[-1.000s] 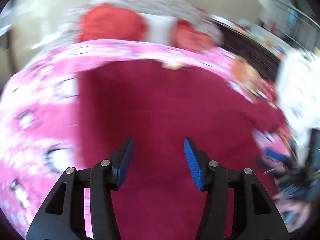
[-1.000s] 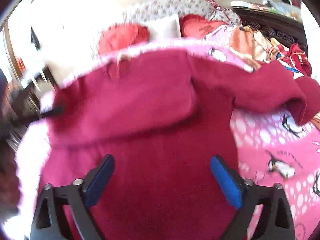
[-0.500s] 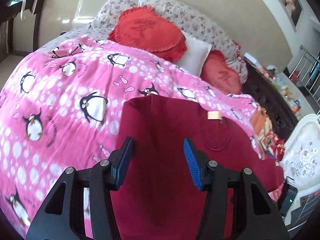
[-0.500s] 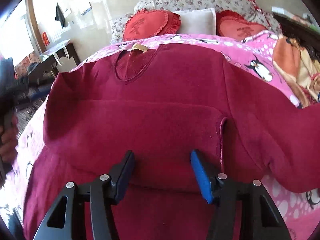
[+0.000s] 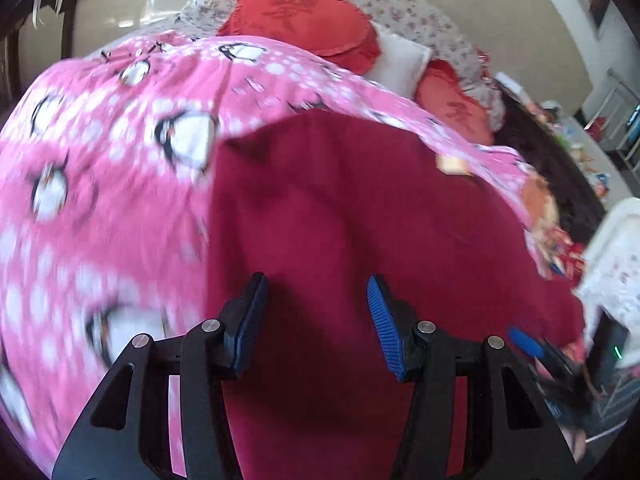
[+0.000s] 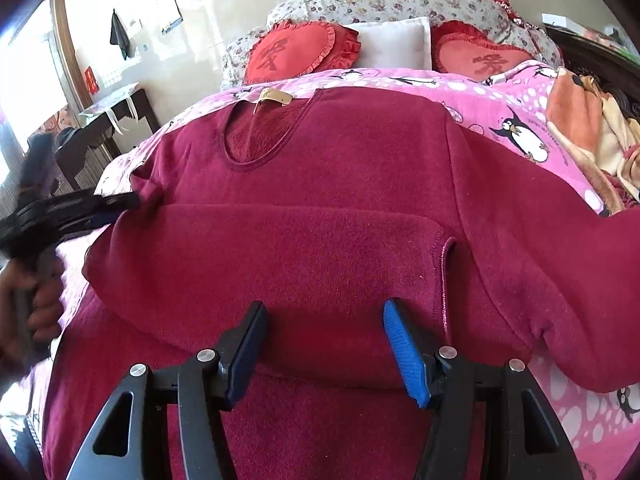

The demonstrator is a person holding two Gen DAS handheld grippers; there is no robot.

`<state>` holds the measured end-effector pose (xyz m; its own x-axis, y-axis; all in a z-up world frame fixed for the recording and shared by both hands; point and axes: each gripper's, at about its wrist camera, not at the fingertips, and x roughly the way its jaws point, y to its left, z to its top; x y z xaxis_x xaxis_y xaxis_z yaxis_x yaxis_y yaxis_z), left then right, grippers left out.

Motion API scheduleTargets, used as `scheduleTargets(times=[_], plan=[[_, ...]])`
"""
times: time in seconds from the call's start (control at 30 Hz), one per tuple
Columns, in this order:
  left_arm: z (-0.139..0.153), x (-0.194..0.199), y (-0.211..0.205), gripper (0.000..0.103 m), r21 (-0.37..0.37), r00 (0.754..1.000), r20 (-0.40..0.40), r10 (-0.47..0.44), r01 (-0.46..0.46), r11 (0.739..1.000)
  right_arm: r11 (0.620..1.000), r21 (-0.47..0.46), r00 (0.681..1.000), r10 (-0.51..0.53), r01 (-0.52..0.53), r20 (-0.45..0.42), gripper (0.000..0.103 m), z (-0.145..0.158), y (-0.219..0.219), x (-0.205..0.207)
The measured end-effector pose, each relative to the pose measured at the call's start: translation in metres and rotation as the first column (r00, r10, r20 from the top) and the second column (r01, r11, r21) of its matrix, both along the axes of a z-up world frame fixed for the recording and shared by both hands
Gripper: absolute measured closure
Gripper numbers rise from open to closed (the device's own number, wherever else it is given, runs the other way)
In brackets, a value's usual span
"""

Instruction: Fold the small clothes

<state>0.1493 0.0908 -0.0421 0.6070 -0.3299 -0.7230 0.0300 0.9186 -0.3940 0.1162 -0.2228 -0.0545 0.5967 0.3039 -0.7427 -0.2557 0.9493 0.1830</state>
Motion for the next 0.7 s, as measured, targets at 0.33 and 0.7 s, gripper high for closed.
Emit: scheduleTargets(times=[0.33,0.7], plan=[[-0.020,-0.050,-0.059,0.028,0.231,0.990,0.075,-0.122,0.102,0.968,0.994,-0.085,0.997,-0.071,0.072,0.009,0.038,0.053,-0.004,-0.036],[-0.026,-0.045,-0.069,0.023,0.266,0.989,0.062,-0.132,0.111,0.958,0.785,0.084,0.773,-0.619,0.614,0.139,0.042,0.071,-0.251,-0.129]])
